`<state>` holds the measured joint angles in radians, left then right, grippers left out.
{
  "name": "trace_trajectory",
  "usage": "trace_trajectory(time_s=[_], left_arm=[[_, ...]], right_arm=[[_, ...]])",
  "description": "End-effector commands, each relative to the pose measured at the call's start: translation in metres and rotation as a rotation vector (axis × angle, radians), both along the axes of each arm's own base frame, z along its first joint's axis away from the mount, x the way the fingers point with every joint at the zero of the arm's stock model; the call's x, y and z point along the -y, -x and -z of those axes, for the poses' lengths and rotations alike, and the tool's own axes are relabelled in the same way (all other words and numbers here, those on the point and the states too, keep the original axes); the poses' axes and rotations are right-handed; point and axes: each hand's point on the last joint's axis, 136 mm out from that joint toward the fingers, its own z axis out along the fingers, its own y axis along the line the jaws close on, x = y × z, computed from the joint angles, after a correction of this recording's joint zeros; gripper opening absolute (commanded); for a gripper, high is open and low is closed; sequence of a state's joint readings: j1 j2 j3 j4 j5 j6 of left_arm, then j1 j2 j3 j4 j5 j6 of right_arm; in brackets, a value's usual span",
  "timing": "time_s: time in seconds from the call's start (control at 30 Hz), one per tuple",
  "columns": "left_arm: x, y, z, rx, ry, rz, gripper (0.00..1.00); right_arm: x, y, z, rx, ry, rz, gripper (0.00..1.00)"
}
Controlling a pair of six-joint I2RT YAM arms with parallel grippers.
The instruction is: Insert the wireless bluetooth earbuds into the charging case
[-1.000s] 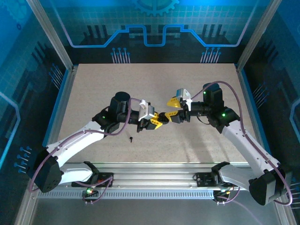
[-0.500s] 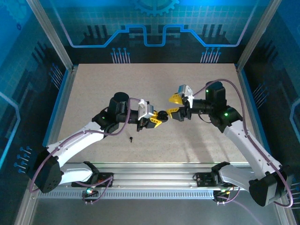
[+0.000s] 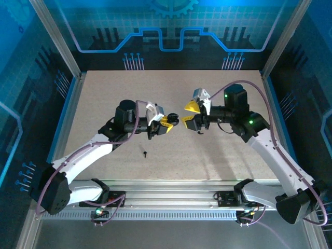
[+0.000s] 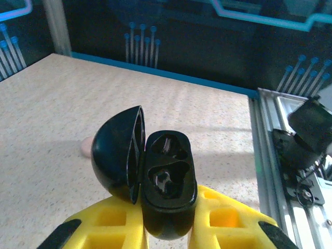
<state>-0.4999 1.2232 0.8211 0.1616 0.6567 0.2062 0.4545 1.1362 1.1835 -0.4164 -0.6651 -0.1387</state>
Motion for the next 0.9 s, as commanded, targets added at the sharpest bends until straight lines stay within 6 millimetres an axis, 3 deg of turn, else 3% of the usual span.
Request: trace_trajectory(time_s=[0.0, 0.27, 0.6, 0.87], left_arm=[[-0.019, -0.011, -0.003, -0.039, 0.023, -0.118, 0.09], [-0.068, -0.027, 0.015, -0.183, 0.051, -0.360, 0.08], [-0.150, -0.049, 0.049, -0.416, 0.095, -0.738, 0.08], [-0.186, -0.046, 0.068, -0.479, 0.076, -0.886, 0.08]], right_arm=[[-0.001, -0.001, 0.019, -0.143, 0.067, 0.084, 0.60], [-0.016, -0.001, 0.059, -0.435, 0.150, 0.236, 0.58], [-0.053, 0.016, 0.126, -0.813, 0.319, 0.454, 0.48], [-0.090, 0.027, 0.164, -0.981, 0.348, 0.663, 0.48]])
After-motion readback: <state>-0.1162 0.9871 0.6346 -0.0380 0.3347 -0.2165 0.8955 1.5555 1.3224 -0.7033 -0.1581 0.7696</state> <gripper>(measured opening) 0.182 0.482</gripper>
